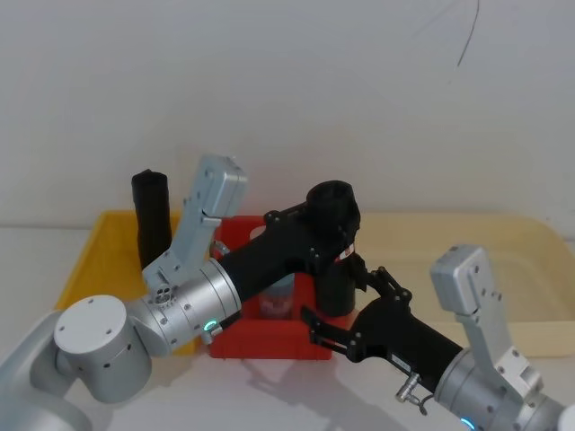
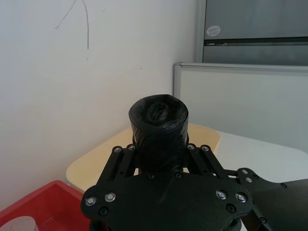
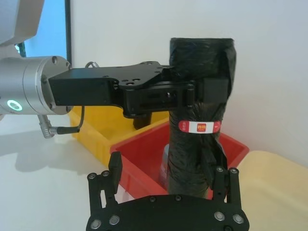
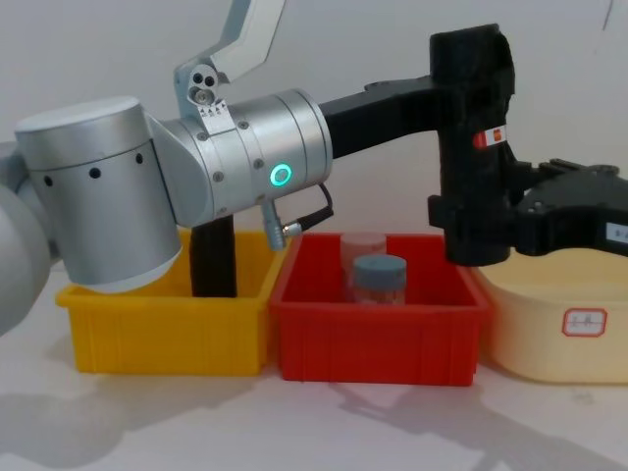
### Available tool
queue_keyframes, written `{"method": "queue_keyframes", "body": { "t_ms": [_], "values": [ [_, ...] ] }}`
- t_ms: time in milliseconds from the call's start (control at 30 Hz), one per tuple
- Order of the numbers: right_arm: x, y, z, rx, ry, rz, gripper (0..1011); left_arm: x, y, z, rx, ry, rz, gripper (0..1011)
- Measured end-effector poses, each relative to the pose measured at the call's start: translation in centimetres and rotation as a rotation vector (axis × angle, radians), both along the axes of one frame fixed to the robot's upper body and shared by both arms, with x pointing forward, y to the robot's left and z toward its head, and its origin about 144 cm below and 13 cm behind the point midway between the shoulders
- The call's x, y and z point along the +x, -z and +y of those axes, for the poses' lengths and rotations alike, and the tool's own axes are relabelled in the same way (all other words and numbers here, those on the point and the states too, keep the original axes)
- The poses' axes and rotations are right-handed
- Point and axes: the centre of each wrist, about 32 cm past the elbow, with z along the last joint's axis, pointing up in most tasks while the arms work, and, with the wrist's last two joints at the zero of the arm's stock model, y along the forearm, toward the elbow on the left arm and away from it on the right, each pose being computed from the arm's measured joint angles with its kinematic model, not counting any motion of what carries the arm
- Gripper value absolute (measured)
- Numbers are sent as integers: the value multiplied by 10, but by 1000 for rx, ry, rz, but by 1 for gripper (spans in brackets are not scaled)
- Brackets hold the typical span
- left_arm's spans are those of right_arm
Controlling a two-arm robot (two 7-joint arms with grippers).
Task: Pick up the garbage bag with the one hand and transfer it to the other hand.
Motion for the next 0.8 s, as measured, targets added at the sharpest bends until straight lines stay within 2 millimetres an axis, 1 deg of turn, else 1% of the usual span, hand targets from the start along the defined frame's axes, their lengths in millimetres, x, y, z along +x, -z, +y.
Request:
{"method": "queue_keyframes", "body": {
  "t_ms": [433, 800],
  "values": [
    [11, 0, 1, -13, -8, -14, 1001, 0, 0, 0, 0, -1, 0, 381],
    [17, 5, -5, -16, 23, -10, 1001, 0, 0, 0, 0, 1, 0, 381]
  ]
}}
